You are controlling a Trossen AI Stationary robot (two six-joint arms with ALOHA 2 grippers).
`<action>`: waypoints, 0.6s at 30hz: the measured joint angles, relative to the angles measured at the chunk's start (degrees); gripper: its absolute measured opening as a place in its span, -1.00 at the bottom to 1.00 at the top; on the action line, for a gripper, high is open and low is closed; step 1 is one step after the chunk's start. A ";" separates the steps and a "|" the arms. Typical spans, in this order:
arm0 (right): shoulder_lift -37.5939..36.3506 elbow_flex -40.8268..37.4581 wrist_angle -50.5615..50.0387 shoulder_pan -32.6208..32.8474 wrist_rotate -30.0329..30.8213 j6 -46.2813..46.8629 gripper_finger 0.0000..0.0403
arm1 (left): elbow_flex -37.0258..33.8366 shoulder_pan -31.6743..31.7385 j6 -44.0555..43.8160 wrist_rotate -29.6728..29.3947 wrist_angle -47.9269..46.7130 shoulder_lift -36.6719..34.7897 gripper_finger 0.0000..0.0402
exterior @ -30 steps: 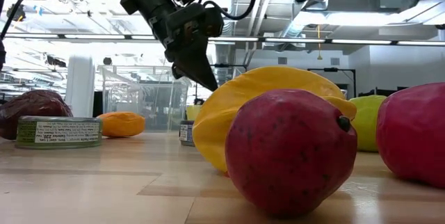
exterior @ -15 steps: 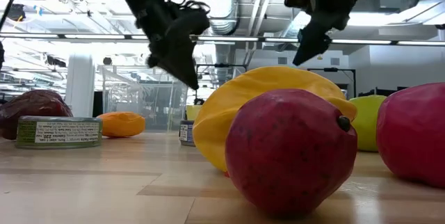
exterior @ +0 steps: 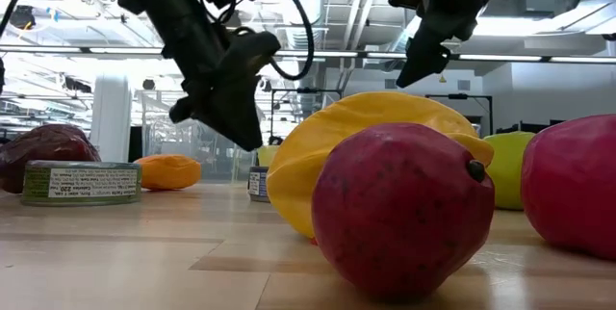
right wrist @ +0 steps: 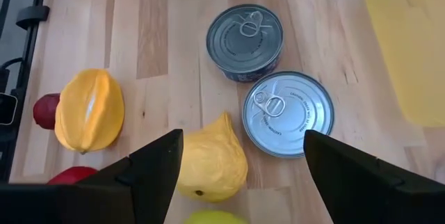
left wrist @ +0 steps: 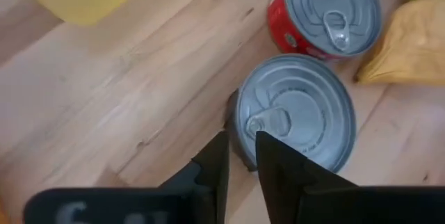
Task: Pick & Place Food Item
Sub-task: Put the blue tuna can into the yellow bin
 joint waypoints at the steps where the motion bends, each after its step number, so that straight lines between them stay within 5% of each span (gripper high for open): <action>1: 0.00 0.00 -0.02 0.00 0.02 0.06 0.45 | -0.60 0.00 -0.16 0.05 1.43 0.00 -0.74; 9: 0.00 0.00 0.01 -0.23 0.20 0.11 0.45 | -3.83 -0.30 0.10 2.53 5.96 0.27 -0.97; 18: 0.00 0.00 0.28 -1.11 0.44 1.42 0.45 | -7.36 -0.35 1.46 2.57 12.29 0.57 -1.00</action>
